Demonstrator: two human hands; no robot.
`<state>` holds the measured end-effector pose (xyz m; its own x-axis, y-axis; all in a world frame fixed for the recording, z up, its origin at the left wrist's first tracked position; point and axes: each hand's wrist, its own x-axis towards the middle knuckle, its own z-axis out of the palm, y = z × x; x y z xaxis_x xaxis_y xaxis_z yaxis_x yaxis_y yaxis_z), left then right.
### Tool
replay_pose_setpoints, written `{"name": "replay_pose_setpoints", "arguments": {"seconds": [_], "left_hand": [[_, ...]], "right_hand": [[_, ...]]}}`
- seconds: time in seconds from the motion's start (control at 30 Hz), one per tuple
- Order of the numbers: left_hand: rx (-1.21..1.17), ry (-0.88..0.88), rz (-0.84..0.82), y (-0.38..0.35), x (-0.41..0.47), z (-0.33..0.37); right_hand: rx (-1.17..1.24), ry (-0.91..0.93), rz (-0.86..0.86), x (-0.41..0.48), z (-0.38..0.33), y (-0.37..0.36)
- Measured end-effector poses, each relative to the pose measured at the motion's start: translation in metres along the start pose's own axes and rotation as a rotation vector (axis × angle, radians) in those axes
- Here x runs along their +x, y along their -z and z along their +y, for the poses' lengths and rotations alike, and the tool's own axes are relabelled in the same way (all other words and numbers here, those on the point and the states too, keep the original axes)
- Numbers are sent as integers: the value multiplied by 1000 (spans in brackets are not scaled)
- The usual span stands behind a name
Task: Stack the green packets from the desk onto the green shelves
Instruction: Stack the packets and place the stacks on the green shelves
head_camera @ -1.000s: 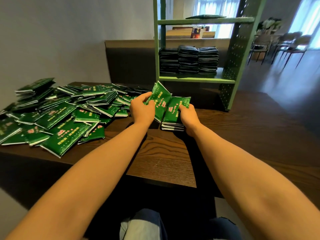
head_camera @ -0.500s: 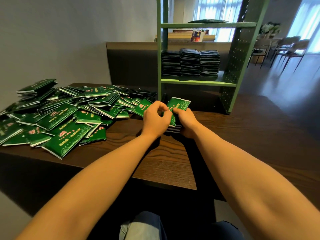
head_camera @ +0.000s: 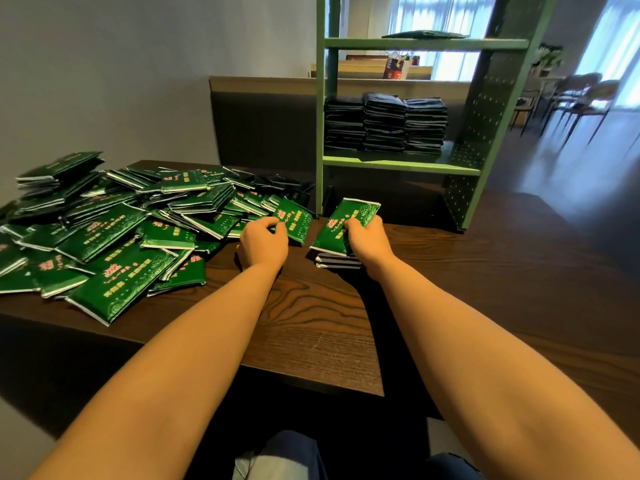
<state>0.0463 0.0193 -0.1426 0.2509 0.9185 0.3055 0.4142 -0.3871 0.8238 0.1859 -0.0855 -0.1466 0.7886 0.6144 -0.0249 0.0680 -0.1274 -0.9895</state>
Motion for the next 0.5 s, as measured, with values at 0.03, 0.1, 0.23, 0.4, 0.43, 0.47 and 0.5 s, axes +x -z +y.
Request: {"name": "replay_pose_setpoints", "arguments": {"seconds": [0.03,0.1,0.23,0.4,0.43,0.47,0.5], "left_hand": [[-58,-5,28,1,-1,0],[-102,8,54,5,-2,-1],[-136,1,46,7,0,-3],[-267,-3,55,11,-2,-3],[-310,15,51,12,-1,-2],[-366,50,43,13,-1,2],[-434,94,30,15,-2,7]], "right_hand": [[8,1,3,0,0,0],[18,8,2,3,2,0],[-10,13,17,7,7,0],[-27,5,28,-18,-10,2],[-26,11,27,-20,-10,2],[-35,15,24,-22,-11,4],[-35,14,28,-23,-11,4]]}}
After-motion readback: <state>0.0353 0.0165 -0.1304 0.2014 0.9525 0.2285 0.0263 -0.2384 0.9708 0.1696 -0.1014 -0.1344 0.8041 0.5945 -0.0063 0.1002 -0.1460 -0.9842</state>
